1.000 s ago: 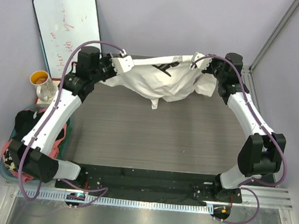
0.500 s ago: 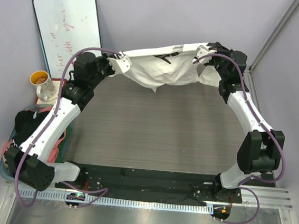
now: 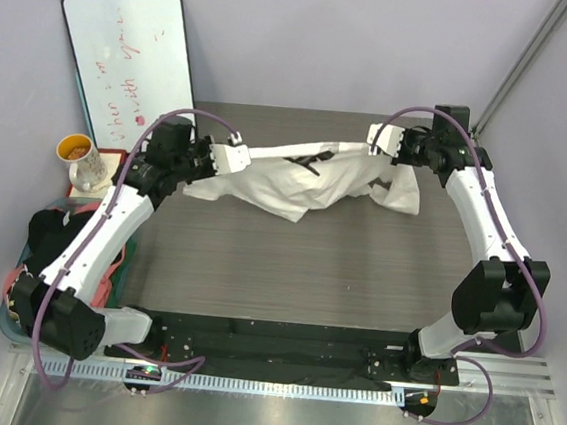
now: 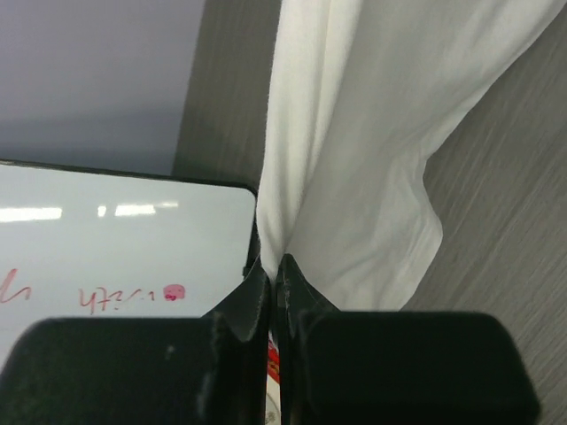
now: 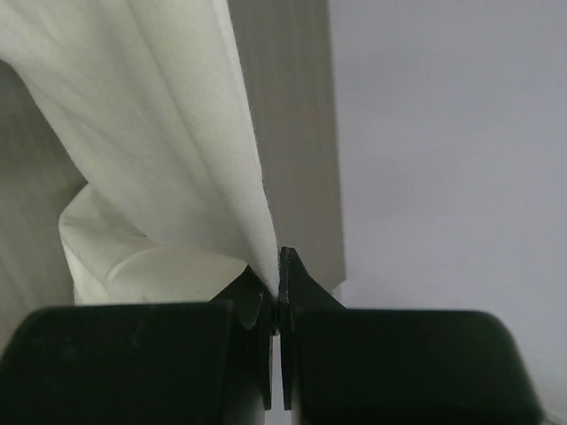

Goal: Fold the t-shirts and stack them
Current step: Flatten out the tshirt

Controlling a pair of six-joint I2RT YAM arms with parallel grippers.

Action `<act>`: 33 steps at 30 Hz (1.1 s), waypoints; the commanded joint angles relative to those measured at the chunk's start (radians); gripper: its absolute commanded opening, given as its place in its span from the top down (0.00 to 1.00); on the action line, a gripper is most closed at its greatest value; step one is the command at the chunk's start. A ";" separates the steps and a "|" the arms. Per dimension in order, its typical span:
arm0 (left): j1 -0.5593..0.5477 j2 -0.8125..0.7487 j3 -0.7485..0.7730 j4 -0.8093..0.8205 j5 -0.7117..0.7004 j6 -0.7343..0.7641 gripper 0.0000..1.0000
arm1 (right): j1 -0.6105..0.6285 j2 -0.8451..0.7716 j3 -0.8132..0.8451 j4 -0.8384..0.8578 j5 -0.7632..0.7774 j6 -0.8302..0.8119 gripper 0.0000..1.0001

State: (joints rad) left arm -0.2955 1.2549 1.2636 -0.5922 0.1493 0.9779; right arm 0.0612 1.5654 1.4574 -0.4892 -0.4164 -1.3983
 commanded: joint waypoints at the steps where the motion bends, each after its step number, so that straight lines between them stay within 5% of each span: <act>1: 0.045 0.075 -0.067 -0.054 -0.184 0.082 1.00 | -0.023 0.037 0.122 -0.363 0.045 -0.096 0.99; 7: 0.047 0.224 -0.099 0.182 -0.374 0.090 1.00 | 0.011 0.119 0.092 -0.310 0.073 -0.018 0.90; 11: 0.052 0.365 -0.075 0.327 -0.600 0.085 1.00 | 0.029 0.119 -0.029 0.068 0.146 0.093 0.90; 21: 0.050 0.462 -0.092 0.523 -0.726 0.127 1.00 | 0.087 0.130 -0.255 0.664 0.215 0.185 0.90; 23: 0.052 0.480 -0.083 0.543 -0.746 0.124 1.00 | 0.106 0.162 -0.267 0.777 0.307 0.206 0.81; 24: 0.052 0.491 -0.073 0.543 -0.763 0.108 0.95 | 0.120 0.171 -0.269 0.799 0.332 0.226 0.59; 25: 0.052 0.508 -0.064 0.534 -0.777 0.096 0.79 | 0.121 0.177 -0.269 0.814 0.352 0.243 0.39; 26: 0.053 0.511 -0.047 0.510 -0.774 0.081 0.31 | 0.121 0.179 -0.267 0.821 0.361 0.258 0.23; 28: 0.053 0.492 -0.044 0.496 -0.745 0.038 0.06 | 0.121 0.176 -0.253 0.795 0.392 0.294 0.09; 33: 0.048 0.402 -0.052 0.428 -0.622 -0.033 0.00 | 0.094 0.115 -0.200 0.566 0.403 0.377 0.08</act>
State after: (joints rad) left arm -0.2375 1.7599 1.1786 -0.1215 -0.5415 1.0214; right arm 0.1810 1.7493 1.1969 0.1741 -0.0750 -1.1175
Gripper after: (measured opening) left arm 0.995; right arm 0.925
